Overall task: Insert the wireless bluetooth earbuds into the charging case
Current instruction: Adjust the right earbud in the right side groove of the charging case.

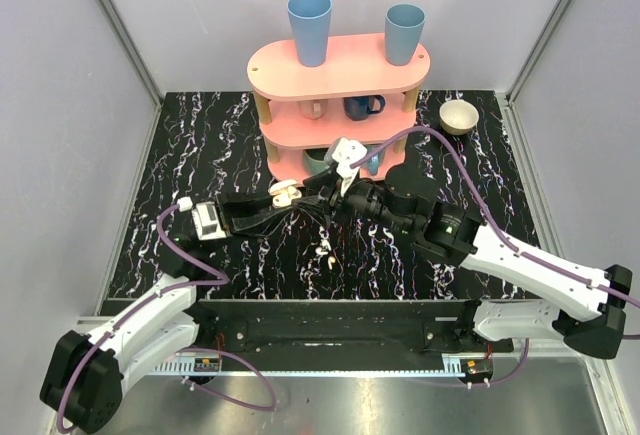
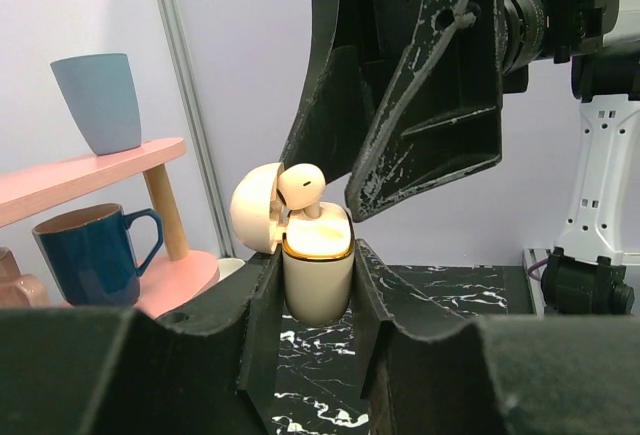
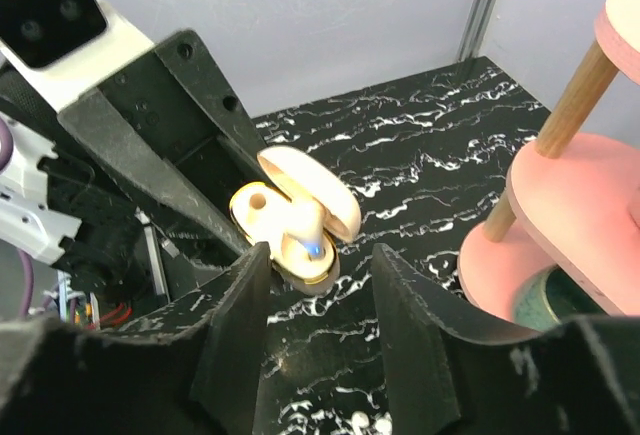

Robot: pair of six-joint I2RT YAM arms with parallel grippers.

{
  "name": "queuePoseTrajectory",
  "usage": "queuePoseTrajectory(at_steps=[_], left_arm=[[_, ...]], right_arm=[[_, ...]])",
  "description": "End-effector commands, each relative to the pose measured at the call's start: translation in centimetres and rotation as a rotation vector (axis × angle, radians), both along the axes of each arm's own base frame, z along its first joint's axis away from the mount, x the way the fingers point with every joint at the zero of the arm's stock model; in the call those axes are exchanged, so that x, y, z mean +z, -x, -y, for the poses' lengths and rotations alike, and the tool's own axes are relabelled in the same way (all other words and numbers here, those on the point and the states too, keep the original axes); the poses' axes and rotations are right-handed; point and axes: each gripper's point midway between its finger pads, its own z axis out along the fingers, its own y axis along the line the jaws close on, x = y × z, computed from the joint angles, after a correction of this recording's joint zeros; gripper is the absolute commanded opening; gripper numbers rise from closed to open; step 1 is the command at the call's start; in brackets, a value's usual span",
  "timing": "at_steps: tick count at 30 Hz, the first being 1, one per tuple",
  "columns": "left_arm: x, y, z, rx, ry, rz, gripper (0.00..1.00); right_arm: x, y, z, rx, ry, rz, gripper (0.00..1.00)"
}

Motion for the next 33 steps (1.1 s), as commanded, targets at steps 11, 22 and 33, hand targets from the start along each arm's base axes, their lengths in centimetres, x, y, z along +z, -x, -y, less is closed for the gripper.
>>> queuePoseTrajectory(at_steps=[11,22,33], left_arm=[[3.2,1.2,-0.5,-0.007,0.058,0.111,0.00],[3.0,1.6,-0.3,-0.025,0.033,0.124,0.00],[2.8,1.2,-0.2,-0.017,0.032,0.111,0.00]], right_arm=[[4.6,0.6,2.9,-0.057,-0.126,0.042,0.51],[4.3,-0.7,0.0,-0.062,-0.163,-0.029,0.47],[5.2,0.3,1.0,-0.033,-0.187,0.001,0.47]])
